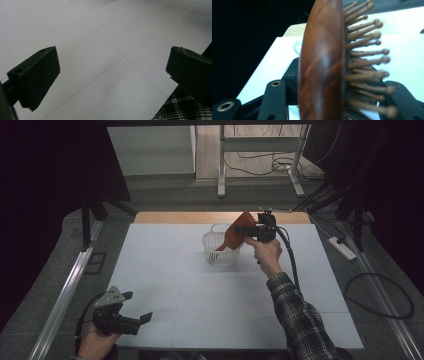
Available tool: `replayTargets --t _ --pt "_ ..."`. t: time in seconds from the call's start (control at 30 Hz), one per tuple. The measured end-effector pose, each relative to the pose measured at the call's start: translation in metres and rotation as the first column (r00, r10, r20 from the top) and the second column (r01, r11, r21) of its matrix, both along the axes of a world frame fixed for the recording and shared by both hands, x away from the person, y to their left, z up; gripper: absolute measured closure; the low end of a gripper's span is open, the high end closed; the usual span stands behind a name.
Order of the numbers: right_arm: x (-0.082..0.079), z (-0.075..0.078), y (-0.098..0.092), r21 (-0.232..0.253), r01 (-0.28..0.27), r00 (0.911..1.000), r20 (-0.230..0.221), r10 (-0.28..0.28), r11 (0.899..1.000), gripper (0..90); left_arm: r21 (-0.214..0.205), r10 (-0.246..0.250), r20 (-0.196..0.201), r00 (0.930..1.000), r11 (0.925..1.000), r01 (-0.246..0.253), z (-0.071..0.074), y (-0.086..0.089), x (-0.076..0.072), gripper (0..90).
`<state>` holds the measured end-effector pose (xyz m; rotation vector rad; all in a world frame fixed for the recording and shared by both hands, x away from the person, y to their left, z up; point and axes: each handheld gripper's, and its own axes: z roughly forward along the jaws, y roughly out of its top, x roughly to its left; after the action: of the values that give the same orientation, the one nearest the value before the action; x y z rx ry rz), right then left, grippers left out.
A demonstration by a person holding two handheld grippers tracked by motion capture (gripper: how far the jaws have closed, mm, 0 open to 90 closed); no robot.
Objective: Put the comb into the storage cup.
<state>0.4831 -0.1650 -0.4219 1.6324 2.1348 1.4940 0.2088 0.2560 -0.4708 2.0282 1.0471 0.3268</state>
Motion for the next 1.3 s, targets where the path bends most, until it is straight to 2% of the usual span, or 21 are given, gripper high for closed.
replayTargets --t 0.1,0.47,0.6,0.67,0.8,1.1,1.3 --pt "0.0007 -0.0028 -0.0026 0.012 0.005 1.0 -0.005 -0.005 1.0 44.8 0.0 0.001 -0.001 1.0 1.0 -0.001 0.0 0.0 0.0001 0.0" --pt "0.0002 -0.002 -0.0015 -0.021 0.022 0.9993 0.032 -0.021 1.0 38.2 0.003 0.0 0.001 1.0 1.0 0.0 -0.0001 -0.0004 0.0 0.0" --pt "0.0009 -0.0034 -0.0016 -0.037 0.019 0.9994 0.028 -0.018 0.999 35.1 0.003 0.0 0.0 1.0 1.0 0.0 -0.0001 -0.0004 0.0 0.0" --pt "0.0011 -0.0039 -0.001 -0.055 0.022 0.9994 0.027 -0.021 0.998 30.8 0.004 0.0 0.0 1.0 1.0 0.0 -0.0001 -0.0006 0.0001 0.0" --pt "0.002 -0.0057 -0.0019 -0.069 0.019 0.9997 0.016 -0.018 0.997 29.2 0.004 -0.001 -0.002 1.0 1.0 0.001 -0.0001 -0.0007 0.0002 0.0" --pt "0.0011 -0.0053 -0.0001 -0.092 0.016 0.9993 0.035 -0.013 0.996 20.7 0.008 0.0 -0.001 1.0 1.0 0.0 -0.0002 -0.001 0.0002 0.1" --pt "0.0014 -0.0053 -0.0012 -0.102 0.014 0.9994 0.032 -0.011 0.995 18.4 0.009 -0.001 -0.002 1.0 1.0 0.001 -0.0002 -0.0012 0.0004 0.1"
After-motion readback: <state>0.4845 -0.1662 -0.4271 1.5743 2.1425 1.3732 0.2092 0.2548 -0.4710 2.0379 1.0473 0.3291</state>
